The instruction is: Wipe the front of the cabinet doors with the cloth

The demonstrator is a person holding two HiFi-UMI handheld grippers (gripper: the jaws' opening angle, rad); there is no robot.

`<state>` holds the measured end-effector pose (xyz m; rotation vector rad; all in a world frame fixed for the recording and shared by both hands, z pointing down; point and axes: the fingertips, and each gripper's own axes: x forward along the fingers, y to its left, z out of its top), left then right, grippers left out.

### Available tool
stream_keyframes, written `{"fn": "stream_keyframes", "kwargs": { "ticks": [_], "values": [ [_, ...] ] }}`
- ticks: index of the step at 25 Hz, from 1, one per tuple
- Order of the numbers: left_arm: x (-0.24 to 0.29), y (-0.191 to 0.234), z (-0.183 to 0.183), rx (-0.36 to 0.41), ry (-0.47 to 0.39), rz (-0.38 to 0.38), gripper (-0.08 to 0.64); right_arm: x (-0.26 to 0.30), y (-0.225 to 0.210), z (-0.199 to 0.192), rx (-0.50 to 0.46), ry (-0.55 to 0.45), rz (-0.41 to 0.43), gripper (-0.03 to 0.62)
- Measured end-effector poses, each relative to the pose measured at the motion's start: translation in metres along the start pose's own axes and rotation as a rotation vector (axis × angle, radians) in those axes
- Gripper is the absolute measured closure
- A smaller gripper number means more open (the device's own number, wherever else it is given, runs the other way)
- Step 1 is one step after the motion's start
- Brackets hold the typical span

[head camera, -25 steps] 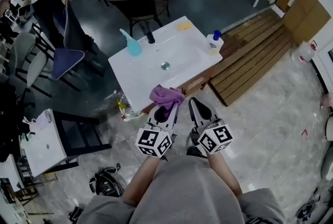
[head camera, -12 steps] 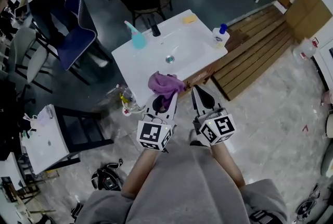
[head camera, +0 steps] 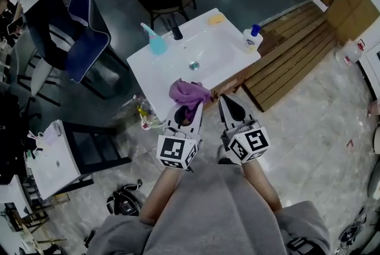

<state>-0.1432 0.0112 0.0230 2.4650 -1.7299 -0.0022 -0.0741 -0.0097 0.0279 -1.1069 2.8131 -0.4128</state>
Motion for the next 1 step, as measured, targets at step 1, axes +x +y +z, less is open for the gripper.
{"fn": "stream_keyframes", "kwargs": {
  "ticks": [1],
  "values": [
    [0.0007, 0.0003, -0.0007, 0.000, 0.001, 0.000, 0.482, 0.0006, -0.0006, -0.0001, 0.000, 0.000, 0.001, 0.584]
  ]
}}
